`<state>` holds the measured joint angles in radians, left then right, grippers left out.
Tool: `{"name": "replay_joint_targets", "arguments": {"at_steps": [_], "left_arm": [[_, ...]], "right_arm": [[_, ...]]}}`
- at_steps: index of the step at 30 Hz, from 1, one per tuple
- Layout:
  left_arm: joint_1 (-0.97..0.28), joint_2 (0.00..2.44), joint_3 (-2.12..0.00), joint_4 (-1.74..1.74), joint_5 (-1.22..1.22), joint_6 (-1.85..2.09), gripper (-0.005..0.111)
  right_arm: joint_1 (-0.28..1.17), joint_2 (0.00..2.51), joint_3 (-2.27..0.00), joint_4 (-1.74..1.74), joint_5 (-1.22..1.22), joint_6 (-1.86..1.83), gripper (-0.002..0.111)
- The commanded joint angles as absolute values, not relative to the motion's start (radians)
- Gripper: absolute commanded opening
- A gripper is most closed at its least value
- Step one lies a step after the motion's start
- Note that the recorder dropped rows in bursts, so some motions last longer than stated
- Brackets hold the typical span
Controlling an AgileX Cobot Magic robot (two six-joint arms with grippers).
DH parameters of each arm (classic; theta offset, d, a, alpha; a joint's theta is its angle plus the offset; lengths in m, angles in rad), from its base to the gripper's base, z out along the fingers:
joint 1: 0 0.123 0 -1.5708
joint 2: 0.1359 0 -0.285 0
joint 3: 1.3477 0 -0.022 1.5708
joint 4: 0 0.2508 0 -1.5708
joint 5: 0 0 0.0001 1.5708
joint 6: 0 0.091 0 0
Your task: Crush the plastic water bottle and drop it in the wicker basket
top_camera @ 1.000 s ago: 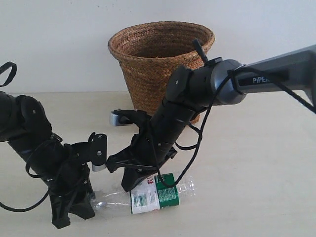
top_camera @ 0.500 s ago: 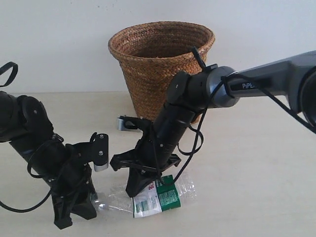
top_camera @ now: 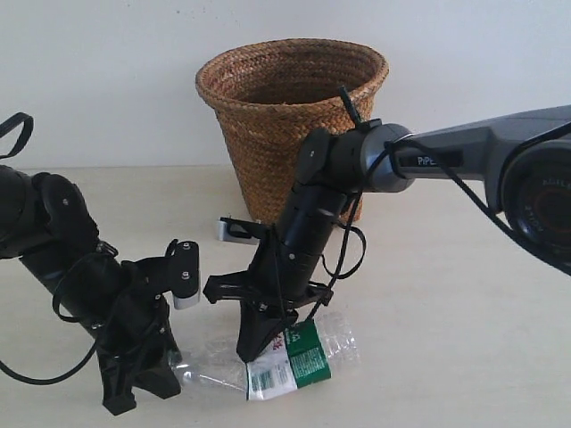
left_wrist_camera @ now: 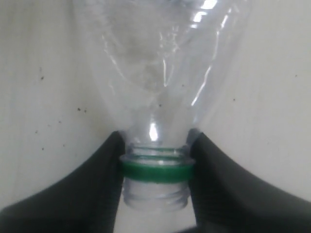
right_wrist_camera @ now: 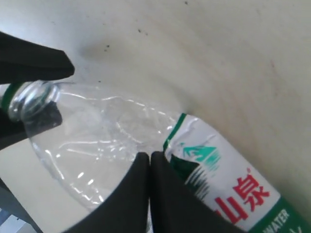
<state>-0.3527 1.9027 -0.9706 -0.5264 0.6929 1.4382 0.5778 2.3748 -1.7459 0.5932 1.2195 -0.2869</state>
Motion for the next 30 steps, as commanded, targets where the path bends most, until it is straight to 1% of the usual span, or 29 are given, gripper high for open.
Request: {"name": "replay_joint_targets", "arguments": {"at_steps": [1,8,12,16,18,21,26,30], "left_arm": [[-0.351,1.901,-0.967,-0.515,0.670,1.429,0.004],[-0.351,1.901,-0.967,-0.515,0.670,1.429,0.004],[-0.351,1.901,-0.967,-0.515,0.670,1.429,0.004],[-0.351,1.901,-0.967,-0.515,0.670,1.429,0.004],[-0.351,1.901,-0.967,-0.515,0.670,1.429,0.004],[-0.351,1.901,-0.967,-0.515,0.670,1.429,0.004],[-0.351,1.901,-0.967,-0.515,0.667,1.429,0.004],[-0.351,1.901,-0.967,-0.515,0.667,1.429,0.004]], "right_arm": [[0.570,2.462,-1.710,0.242,1.221,-0.259,0.000],[0.568,2.353,-1.712,0.276,1.221,-0.263,0.000],[0.568,2.227,-1.708,0.286,1.221,-0.323,0.000],[0.568,2.097,-1.633,0.400,1.221,-0.703,0.000],[0.568,2.065,-1.604,0.462,1.221,-0.799,0.000],[0.568,2.068,-1.582,0.527,1.221,-0.854,0.000],[0.568,2.116,-1.548,0.515,1.221,-0.891,0.000],[0.568,2.170,-1.548,0.507,1.145,-0.875,0.000]]}}
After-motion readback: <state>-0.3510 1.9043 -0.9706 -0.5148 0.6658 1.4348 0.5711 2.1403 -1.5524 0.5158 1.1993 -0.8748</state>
